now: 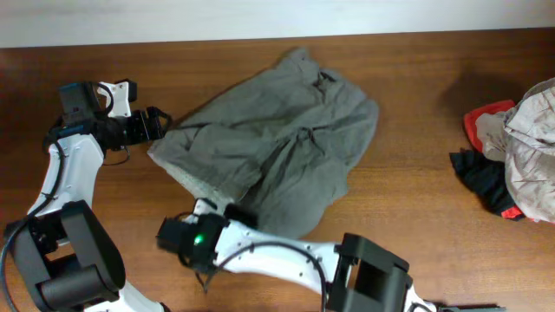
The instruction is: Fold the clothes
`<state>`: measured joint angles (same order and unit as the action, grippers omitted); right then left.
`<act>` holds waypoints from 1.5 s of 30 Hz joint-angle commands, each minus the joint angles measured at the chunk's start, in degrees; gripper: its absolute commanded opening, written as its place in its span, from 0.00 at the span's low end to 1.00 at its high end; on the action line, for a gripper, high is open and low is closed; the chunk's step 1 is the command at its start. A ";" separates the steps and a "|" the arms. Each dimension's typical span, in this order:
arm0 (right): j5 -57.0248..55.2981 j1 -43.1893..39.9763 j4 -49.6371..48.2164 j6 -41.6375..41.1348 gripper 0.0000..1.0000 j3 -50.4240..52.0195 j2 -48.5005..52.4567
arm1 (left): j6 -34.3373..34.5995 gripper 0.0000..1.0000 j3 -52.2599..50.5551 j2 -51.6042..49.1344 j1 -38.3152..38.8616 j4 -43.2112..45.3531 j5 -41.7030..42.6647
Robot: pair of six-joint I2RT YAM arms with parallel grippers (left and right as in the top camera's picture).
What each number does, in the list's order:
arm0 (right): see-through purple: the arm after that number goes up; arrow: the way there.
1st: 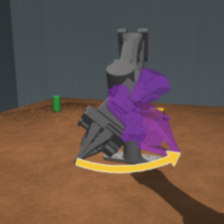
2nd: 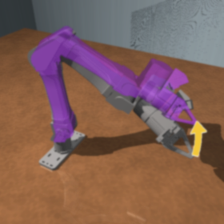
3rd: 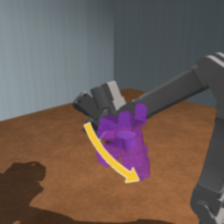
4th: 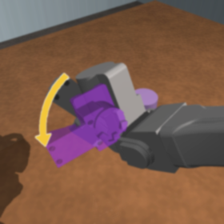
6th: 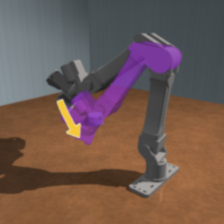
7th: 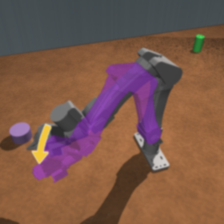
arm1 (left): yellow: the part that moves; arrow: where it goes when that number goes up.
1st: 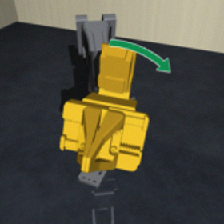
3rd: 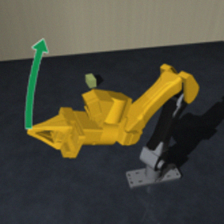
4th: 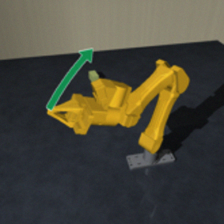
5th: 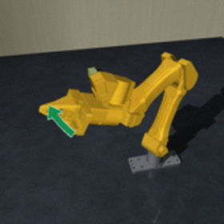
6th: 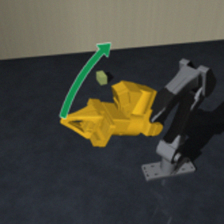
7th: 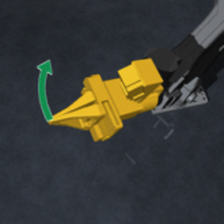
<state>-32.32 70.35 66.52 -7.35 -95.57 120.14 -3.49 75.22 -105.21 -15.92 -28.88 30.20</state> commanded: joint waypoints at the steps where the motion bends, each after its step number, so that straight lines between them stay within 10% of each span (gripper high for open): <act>1: 2.51 3.28 0.63 -0.61 0.04 -1.11 -2.14 | -0.92 0.84 0.46 0.98 -0.09 0.20 0.00; 13: 22.49 5.03 -4.98 9.40 0.06 -1.09 -1.90 | -0.85 0.84 0.46 0.98 -0.09 -0.46 0.68; 16: 25.68 4.96 -5.40 13.03 0.22 -1.09 -1.90 | -0.85 0.84 0.46 0.98 -0.09 -0.46 0.68; 27: 21.40 -16.20 -9.25 -9.86 0.52 -1.11 -17.68 | -0.66 0.85 0.46 0.98 -0.09 -0.48 1.05; 36: 48.46 -45.07 -11.98 2.67 0.30 -1.09 -8.13 | -0.72 0.66 0.46 1.07 1.51 -0.61 6.03; 45: 49.07 -47.30 -18.10 10.73 0.21 -1.09 9.22 | -1.38 0.64 0.46 4.98 12.39 -3.06 -6.27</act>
<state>18.09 22.85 49.60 1.72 -96.62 126.21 -3.70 75.22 -104.75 -6.52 -31.70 29.52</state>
